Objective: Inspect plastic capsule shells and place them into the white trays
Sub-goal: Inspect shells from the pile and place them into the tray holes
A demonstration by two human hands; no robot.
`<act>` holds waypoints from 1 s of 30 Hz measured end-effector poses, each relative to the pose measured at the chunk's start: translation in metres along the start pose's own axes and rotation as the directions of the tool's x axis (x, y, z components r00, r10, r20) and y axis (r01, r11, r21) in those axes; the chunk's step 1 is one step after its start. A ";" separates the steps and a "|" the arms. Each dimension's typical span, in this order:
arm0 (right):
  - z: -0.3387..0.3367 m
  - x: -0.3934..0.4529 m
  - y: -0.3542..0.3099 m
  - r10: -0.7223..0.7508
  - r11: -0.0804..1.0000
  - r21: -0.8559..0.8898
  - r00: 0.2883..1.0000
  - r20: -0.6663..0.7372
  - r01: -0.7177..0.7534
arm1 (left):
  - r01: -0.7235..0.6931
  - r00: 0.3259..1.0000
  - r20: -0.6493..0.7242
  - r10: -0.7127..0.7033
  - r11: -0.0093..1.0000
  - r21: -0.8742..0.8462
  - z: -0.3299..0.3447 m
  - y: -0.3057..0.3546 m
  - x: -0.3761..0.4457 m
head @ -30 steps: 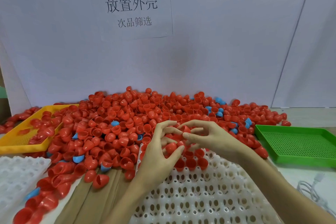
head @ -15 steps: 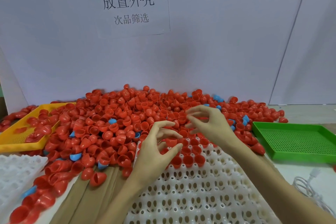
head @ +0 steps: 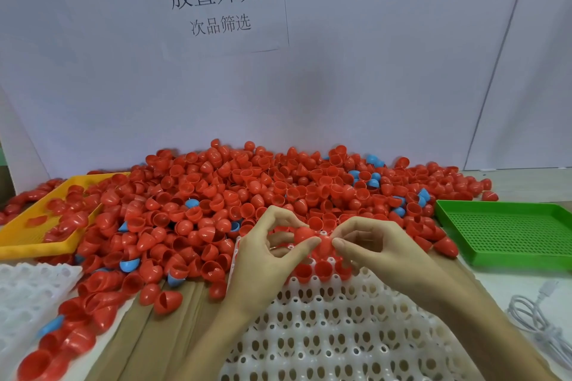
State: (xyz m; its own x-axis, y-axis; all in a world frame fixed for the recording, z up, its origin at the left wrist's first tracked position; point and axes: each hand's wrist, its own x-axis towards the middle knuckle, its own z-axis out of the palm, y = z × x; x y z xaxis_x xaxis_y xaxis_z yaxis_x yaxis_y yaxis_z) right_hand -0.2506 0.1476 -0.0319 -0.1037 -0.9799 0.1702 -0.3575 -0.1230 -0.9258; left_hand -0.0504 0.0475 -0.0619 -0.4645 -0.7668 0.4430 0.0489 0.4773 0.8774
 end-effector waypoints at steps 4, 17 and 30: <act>-0.001 -0.002 0.002 0.046 0.994 0.099 0.997 0.064 -0.052 | -0.001 1.000 0.022 -0.001 0.996 0.094 0.001 0.001 -0.002; 0.005 -0.003 0.000 -0.090 0.996 0.001 0.996 0.026 0.090 | 0.506 0.848 0.335 -0.410 0.815 -0.283 -0.003 0.010 -0.001; 0.015 -0.008 0.000 -0.335 0.886 -0.357 0.941 -0.051 0.296 | 0.506 0.849 0.287 -0.444 0.838 -0.202 -0.007 0.013 0.004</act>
State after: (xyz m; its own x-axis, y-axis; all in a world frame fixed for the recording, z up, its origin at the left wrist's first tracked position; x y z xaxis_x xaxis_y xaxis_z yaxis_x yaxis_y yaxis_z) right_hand -0.2360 0.1527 -0.0383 -0.0253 -0.8729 0.4872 -0.6790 -0.3427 -0.6493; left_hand -0.0456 0.0474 -0.0473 -0.6701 -0.7393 -0.0661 -0.0156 -0.0749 0.9971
